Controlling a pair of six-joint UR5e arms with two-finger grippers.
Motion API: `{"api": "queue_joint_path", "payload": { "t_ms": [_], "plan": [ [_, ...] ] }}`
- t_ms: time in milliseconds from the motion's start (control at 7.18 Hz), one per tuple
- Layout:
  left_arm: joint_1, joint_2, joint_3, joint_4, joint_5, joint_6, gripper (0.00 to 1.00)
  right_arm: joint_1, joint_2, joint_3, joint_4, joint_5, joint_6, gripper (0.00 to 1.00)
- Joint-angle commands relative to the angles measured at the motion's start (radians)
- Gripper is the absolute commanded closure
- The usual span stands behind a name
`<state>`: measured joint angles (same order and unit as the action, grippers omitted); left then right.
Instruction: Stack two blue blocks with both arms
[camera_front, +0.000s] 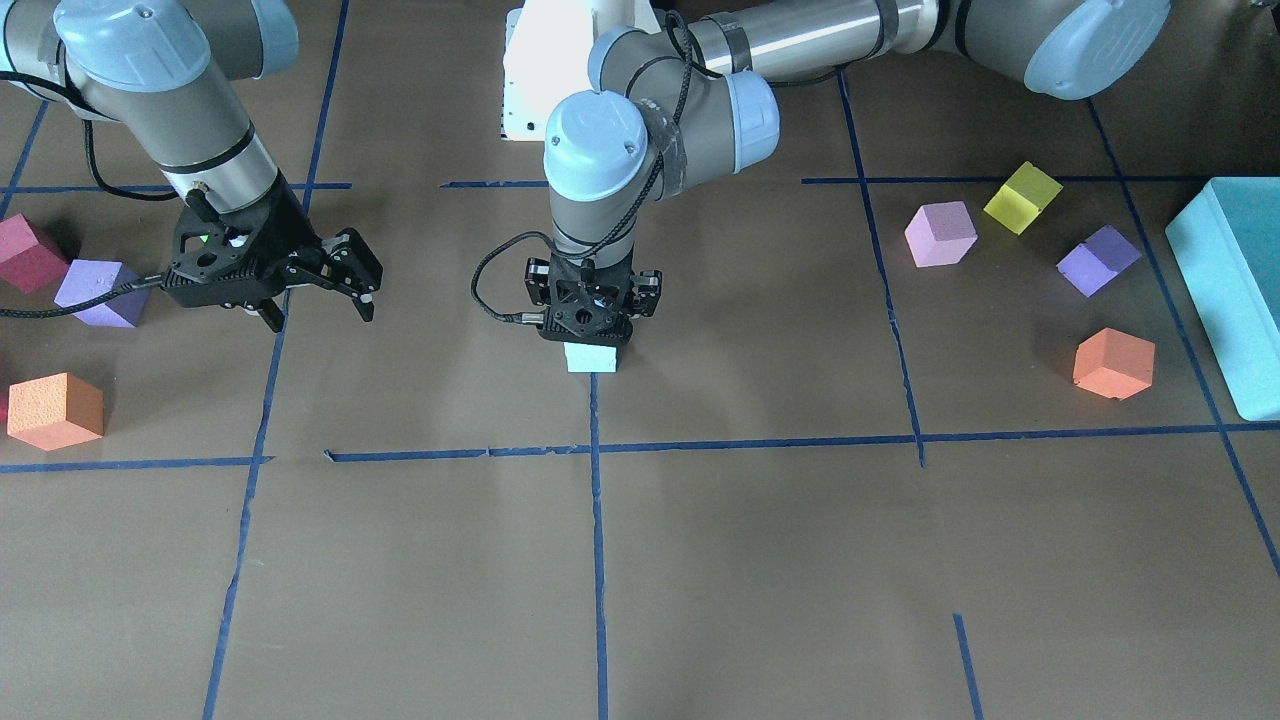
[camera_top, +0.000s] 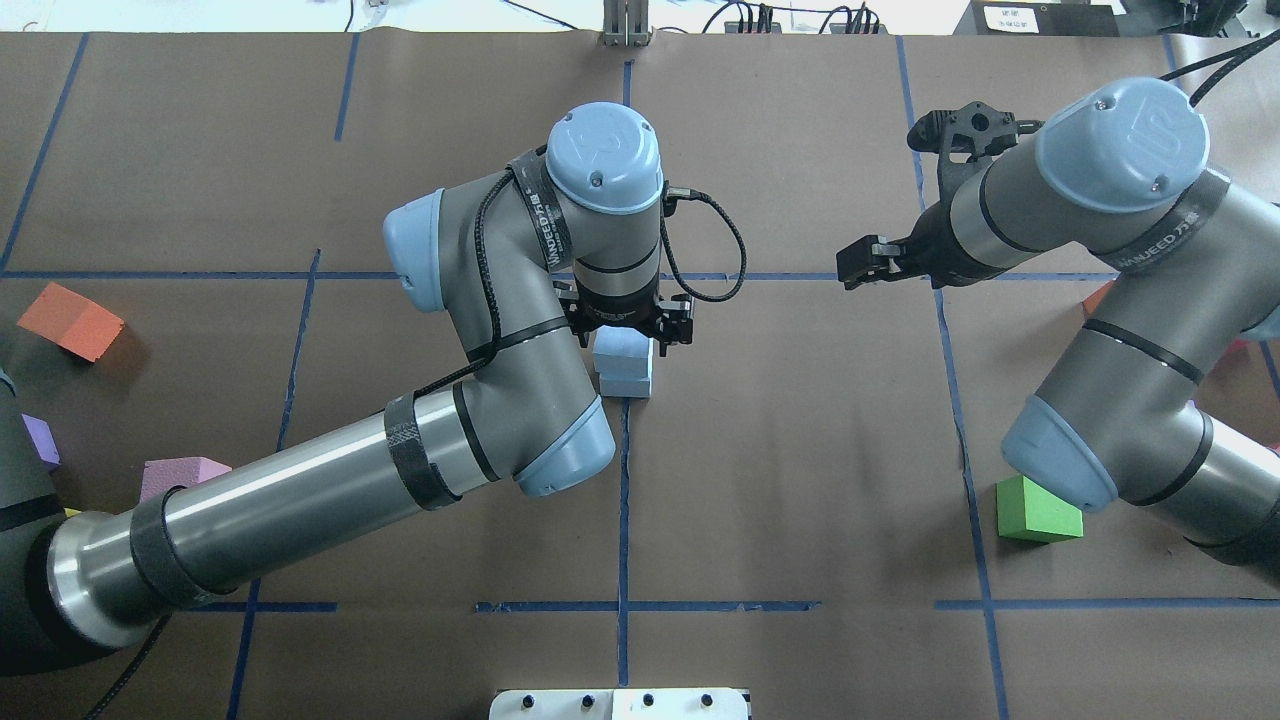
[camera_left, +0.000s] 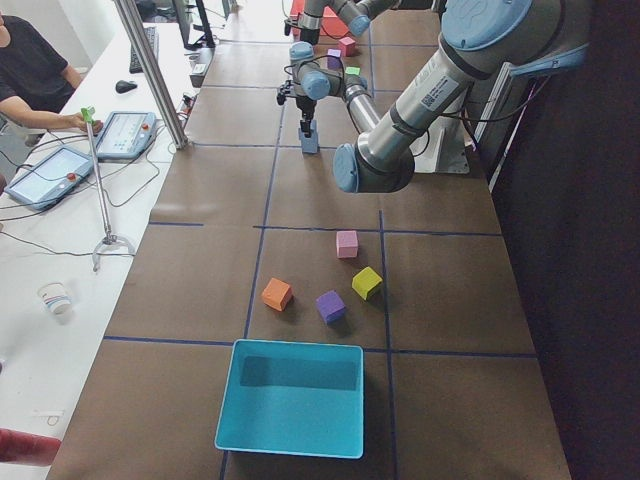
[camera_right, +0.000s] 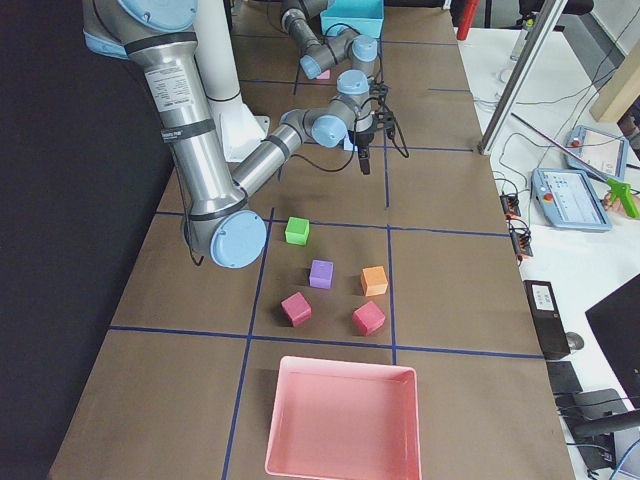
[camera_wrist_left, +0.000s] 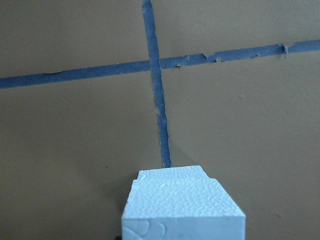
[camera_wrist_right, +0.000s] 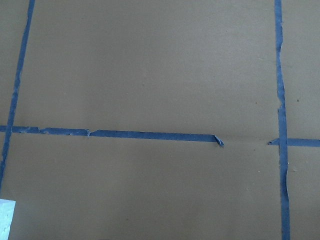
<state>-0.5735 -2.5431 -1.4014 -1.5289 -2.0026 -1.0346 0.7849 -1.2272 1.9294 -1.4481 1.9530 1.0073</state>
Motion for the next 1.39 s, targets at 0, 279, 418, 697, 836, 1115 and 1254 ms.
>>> {"api": "queue_joint_path", "payload": {
  "t_ms": [0,279,418,697,836,1115,1254],
  "plan": [
    [-0.063,0.071,-0.204,0.045,-0.004,0.008,0.0,0.019,-0.005,-0.001,0.0,0.012,-0.019,0.0],
    [-0.136,0.31,-0.447,0.058,-0.01,0.08,0.0,0.145,-0.082,-0.004,-0.003,0.148,-0.162,0.0],
    [-0.22,0.433,-0.54,0.056,-0.045,0.202,0.0,0.243,-0.118,-0.047,-0.003,0.223,-0.3,0.0],
    [-0.477,0.668,-0.596,0.035,-0.229,0.568,0.0,0.443,-0.126,-0.18,-0.012,0.395,-0.503,0.0],
    [-0.631,0.711,-0.517,0.036,-0.254,0.788,0.0,0.535,-0.162,-0.211,-0.023,0.446,-0.595,0.0],
    [-0.848,0.715,-0.287,0.039,-0.355,1.111,0.0,0.681,-0.227,-0.218,-0.107,0.489,-0.843,0.0],
    [-0.887,0.715,-0.205,0.045,-0.352,1.202,0.0,0.721,-0.233,-0.227,-0.188,0.481,-0.971,0.0]
  ]
}}
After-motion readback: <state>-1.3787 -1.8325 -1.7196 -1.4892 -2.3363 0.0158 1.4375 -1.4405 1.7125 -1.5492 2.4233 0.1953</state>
